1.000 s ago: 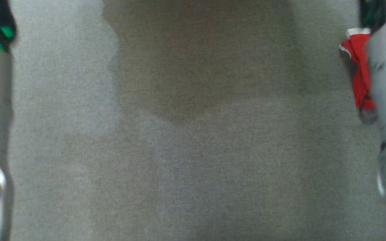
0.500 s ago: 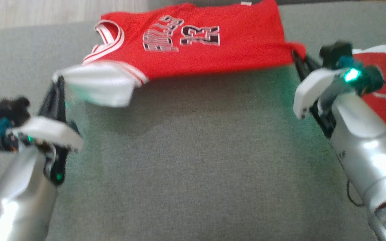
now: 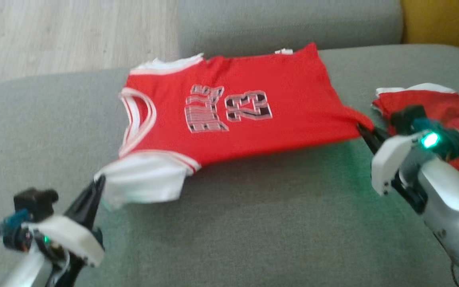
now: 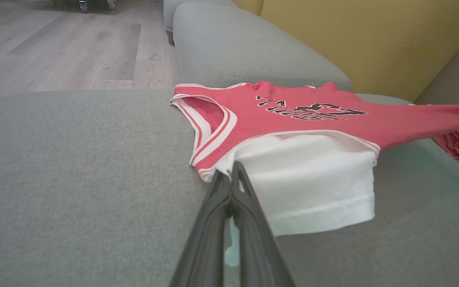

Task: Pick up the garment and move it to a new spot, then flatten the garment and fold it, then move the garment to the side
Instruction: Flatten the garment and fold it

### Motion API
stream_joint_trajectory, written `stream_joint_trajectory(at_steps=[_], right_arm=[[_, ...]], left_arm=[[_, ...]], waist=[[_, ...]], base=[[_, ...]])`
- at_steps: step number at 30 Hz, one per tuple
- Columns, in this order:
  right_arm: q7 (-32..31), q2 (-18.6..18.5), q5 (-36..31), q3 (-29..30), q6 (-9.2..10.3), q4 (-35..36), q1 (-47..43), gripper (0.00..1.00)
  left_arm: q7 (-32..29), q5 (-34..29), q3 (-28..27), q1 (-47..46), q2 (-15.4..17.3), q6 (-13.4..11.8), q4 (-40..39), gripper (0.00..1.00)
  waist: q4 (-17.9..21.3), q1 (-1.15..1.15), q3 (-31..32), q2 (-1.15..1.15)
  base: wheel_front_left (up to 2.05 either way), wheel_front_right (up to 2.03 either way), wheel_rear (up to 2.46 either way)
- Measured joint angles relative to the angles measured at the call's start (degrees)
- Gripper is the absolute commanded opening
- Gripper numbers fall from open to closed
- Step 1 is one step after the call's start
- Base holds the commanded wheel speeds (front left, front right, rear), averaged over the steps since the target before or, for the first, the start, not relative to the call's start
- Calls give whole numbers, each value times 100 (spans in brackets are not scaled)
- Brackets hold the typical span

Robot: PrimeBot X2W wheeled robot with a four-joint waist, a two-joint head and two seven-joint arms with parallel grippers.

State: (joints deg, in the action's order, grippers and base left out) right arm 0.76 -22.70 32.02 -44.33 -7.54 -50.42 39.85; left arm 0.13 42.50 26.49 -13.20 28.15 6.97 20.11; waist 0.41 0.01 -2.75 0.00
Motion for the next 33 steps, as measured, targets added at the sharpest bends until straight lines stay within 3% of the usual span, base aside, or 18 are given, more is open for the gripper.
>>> stream_joint_trajectory(at_steps=[9,15,24,33], right_arm=[[-174,-453,524,-181,0,717,-761,0],[-334,-541,633,13,0,1226,-1143,0],[-580,-527,421,532,0,1661,-1326,0],[-869,-327,32,1002,0,1825,-1282,0]], left_arm=[[-375,204,90,1205,359,-388,-1185,0],[-469,291,87,1524,463,-609,-1647,0],[-637,388,35,1366,471,-695,-1735,0],[-1281,492,73,441,467,-639,-1434,0]], waist=[[117,0,389,0],[157,-1,438,0],[178,-1,232,0],[133,-2,-297,0]], base=[[0,0,0],[0,0,0],[0,0,0],[0,0,0]])
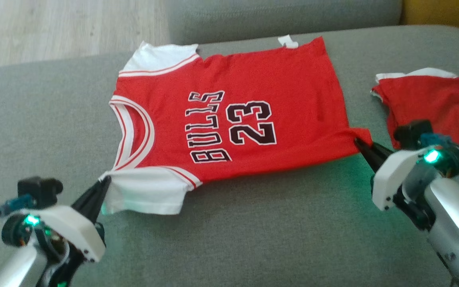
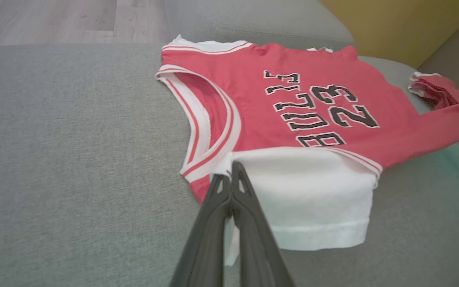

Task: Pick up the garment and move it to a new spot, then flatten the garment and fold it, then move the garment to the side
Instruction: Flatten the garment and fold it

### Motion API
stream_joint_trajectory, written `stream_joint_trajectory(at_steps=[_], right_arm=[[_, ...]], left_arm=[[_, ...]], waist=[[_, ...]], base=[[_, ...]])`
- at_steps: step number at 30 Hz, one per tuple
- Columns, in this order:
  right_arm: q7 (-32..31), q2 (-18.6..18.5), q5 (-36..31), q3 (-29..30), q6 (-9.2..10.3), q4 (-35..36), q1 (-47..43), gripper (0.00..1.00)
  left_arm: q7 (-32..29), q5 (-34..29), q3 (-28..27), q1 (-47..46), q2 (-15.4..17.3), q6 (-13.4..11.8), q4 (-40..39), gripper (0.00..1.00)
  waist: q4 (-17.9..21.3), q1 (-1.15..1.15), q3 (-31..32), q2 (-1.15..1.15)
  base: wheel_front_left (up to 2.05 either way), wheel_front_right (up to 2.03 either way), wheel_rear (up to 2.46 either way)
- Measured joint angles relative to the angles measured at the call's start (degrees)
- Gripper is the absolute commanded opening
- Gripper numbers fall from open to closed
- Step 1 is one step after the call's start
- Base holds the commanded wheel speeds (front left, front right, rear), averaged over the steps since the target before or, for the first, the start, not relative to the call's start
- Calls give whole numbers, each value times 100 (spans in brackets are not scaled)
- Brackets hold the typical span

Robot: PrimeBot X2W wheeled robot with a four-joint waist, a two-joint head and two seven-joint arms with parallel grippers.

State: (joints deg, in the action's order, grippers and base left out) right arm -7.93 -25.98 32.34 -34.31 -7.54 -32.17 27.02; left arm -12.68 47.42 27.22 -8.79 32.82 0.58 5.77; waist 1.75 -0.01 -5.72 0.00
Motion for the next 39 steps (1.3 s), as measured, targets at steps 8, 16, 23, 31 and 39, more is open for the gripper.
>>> stream_joint_trajectory(at_steps=[8,16,23,31,39], right_arm=[[-281,252,-136,151,0,-82,519,0],[-504,486,-170,148,1,-601,1089,0],[-522,601,-218,-54,0,-1091,1558,0],[-145,795,-216,-168,0,-1696,2058,100],[1021,1013,-285,323,1,-2410,2558,100]], left_arm=[[-698,66,87,-889,0,96,526,0],[-1373,11,320,-1885,-41,242,1191,0],[-1555,-257,594,-2620,-144,364,1756,0],[-1294,-595,698,-3306,-359,377,2341,100],[1093,-1018,248,-4224,-990,52,2973,100]], waist=[[-11,0,-361,0],[28,0,-633,0],[79,0,-874,0],[144,0,-1130,0],[186,0,-1241,0]], base=[[0,0,0],[0,0,0],[0,0,0],[0,0,0],[0,0,0]])
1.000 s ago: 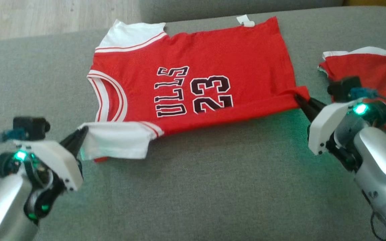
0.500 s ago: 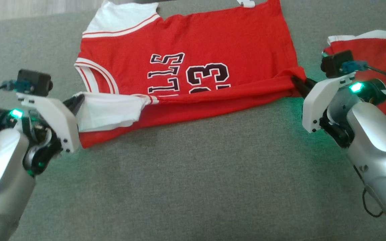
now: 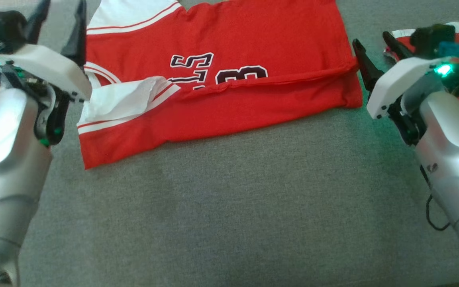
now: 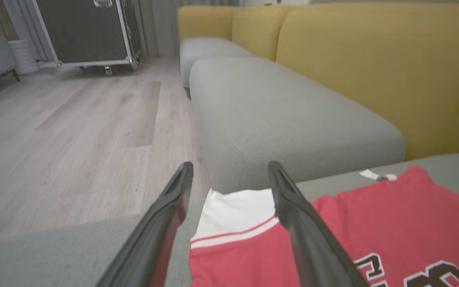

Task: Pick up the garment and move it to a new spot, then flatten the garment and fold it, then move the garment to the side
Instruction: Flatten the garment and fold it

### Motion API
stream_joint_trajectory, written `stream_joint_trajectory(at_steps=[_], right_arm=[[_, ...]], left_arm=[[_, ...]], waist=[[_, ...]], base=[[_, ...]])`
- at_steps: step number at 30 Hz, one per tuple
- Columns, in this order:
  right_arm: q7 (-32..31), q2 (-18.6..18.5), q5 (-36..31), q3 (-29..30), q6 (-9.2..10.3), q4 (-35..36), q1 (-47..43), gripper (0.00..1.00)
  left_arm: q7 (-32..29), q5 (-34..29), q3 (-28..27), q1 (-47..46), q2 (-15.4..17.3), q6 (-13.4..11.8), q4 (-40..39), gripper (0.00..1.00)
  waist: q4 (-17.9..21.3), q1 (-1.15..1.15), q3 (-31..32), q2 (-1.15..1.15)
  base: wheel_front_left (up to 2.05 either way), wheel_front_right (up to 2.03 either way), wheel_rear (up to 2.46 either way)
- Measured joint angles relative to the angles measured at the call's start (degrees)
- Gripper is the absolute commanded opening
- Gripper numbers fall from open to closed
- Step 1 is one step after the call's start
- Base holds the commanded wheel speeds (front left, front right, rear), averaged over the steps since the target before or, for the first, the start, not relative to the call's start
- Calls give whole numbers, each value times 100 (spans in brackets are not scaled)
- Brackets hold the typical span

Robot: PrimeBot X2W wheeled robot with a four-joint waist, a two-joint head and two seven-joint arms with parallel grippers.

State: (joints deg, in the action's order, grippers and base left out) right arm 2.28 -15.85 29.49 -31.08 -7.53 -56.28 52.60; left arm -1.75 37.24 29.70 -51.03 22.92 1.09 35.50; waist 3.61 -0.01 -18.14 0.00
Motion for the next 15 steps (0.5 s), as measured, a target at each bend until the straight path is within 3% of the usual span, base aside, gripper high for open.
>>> stream_joint_trajectory(at_steps=[5,9,15], right_arm=[[846,82,-85,104,0,-178,-42,100],[1179,71,-254,357,0,2,-113,100],[1212,96,-1027,1717,0,1723,-944,100]], left_arm=[[1146,-132,-86,-12,-188,43,416,100],[1590,-218,-300,119,-265,-25,336,100],[1647,-944,-1161,1120,-393,-366,-1233,100]], waist=[[-14,1,164,0],[-20,1,366,0],[-25,2,666,0]], base=[[0,0,0],[0,0,0],[0,0,0]])
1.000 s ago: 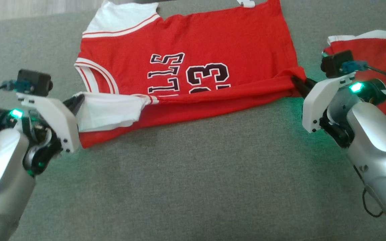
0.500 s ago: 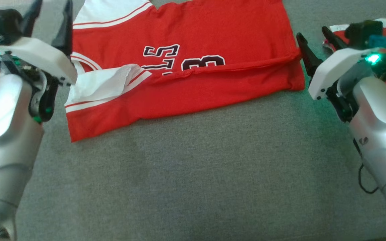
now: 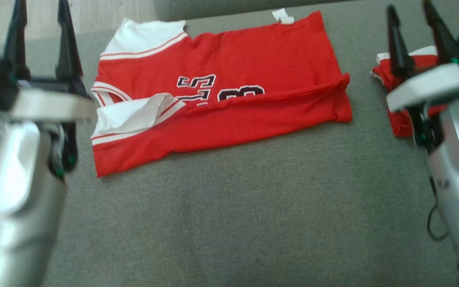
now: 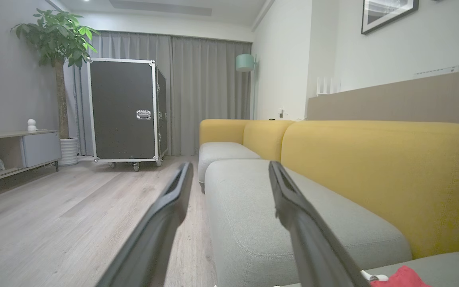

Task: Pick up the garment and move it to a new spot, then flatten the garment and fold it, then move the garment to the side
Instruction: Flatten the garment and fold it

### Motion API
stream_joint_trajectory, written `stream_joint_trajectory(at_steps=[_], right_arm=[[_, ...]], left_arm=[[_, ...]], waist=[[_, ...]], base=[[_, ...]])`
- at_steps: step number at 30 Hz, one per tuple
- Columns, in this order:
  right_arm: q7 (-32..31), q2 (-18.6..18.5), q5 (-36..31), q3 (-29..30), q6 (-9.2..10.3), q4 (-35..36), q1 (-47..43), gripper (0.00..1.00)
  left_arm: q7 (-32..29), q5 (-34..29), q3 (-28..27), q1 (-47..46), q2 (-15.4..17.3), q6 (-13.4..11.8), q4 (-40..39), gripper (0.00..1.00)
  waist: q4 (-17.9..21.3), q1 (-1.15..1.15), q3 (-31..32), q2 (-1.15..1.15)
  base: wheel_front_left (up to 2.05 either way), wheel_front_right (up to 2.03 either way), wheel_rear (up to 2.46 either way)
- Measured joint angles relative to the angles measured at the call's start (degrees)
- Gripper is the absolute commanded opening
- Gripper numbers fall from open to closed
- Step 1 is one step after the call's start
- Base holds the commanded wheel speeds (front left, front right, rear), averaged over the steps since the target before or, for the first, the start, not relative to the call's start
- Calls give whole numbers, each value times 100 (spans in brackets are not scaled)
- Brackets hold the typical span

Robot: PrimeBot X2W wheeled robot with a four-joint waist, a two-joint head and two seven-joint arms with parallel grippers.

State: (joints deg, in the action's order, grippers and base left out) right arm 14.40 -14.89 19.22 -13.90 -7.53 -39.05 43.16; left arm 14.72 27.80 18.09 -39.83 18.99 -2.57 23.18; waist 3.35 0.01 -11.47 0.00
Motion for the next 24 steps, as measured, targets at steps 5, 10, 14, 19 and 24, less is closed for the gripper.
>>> stream_joint_trajectory(at_steps=[5,10,14,19,24], right_arm=[[25,532,-754,998,0,1256,-1352,100],[25,975,-1256,1272,0,1759,-2363,100],[24,1096,-1383,1334,0,1842,-2828,100],[24,1154,-1401,1354,0,1946,-2994,100],[24,1158,-1366,1290,-1,2084,-2970,100]], left_arm=[[0,-605,-524,1367,-465,-79,-948,100],[0,-1004,-906,2369,-910,-85,-1230,100],[0,-1249,-1112,2812,-1191,55,-1213,100],[0,-1426,-1287,2937,-1311,161,-1027,100],[-1,-1614,-1417,2822,-1354,257,-436,100]], waist=[[-15,0,257,0],[-38,1,473,0],[-54,0,551,0],[-44,0,524,0],[-2,-1,375,0]], base=[[0,0,0],[0,0,0],[0,0,0],[0,0,0],[0,0,0]])
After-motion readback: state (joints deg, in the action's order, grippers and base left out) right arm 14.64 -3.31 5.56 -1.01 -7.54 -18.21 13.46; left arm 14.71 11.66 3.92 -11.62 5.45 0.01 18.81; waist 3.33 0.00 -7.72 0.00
